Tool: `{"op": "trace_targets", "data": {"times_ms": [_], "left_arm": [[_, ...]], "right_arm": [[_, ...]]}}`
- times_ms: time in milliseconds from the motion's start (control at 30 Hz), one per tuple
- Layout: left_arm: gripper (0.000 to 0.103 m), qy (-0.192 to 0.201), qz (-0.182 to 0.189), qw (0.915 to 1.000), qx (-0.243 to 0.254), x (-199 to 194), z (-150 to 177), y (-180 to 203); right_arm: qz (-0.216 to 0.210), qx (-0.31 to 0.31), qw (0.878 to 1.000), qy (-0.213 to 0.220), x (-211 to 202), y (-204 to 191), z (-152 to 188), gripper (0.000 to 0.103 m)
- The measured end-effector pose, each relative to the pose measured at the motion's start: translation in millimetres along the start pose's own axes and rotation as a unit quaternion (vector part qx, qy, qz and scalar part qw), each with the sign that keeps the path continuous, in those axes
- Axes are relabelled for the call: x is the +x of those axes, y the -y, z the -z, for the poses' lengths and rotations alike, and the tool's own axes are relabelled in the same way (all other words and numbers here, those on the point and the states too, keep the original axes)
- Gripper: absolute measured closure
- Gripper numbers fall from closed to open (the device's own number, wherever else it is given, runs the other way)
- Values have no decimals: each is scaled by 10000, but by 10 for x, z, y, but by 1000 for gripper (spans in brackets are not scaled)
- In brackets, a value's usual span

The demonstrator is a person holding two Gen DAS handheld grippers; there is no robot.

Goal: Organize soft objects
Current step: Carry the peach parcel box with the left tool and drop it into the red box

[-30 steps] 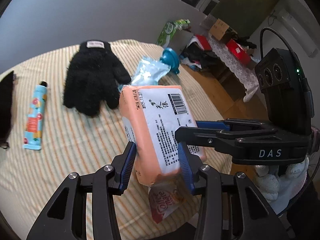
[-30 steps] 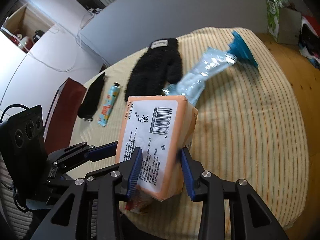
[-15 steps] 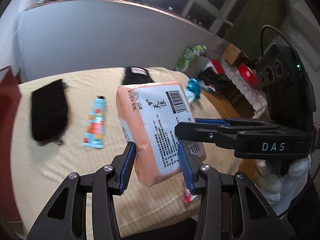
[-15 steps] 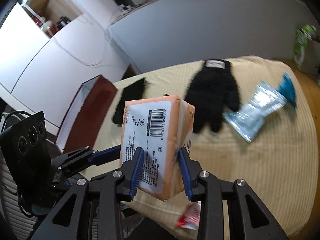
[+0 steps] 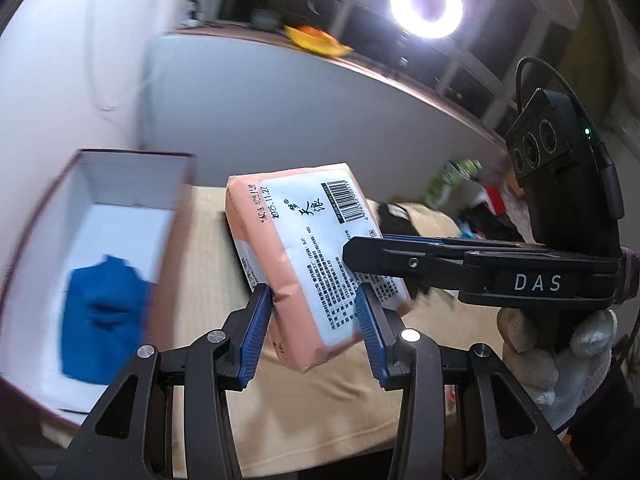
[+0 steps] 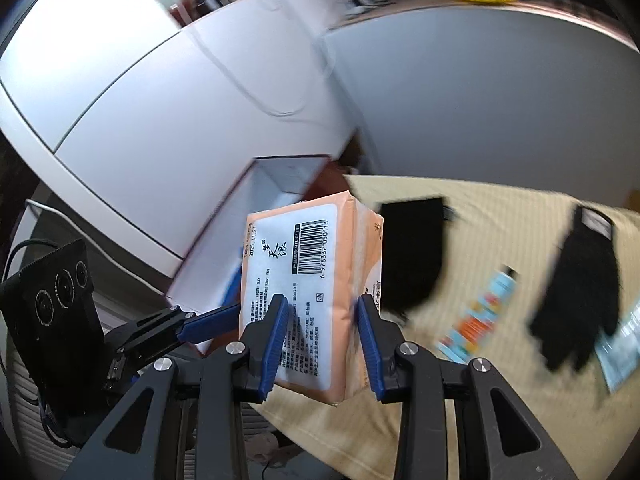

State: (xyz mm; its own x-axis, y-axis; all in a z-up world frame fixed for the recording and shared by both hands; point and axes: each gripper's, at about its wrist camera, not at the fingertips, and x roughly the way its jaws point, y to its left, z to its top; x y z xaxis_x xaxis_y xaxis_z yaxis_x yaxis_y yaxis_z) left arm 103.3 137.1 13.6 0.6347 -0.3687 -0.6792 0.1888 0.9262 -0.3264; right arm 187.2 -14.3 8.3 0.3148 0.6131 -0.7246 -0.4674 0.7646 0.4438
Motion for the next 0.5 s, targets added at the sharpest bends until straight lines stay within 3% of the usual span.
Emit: {"op": "trace_targets", "data": {"times_ms": [233,500], "left_arm": [[62,210,-434,9977,-483,-299,25,-632],[62,223,-695,9934,-884,-381,62,-1040]], "right_arm": [[-273,-401,9986,-191,538,-573,-253,70],[-483,-516,9964,-458,1077,-932,-340,70]]}}
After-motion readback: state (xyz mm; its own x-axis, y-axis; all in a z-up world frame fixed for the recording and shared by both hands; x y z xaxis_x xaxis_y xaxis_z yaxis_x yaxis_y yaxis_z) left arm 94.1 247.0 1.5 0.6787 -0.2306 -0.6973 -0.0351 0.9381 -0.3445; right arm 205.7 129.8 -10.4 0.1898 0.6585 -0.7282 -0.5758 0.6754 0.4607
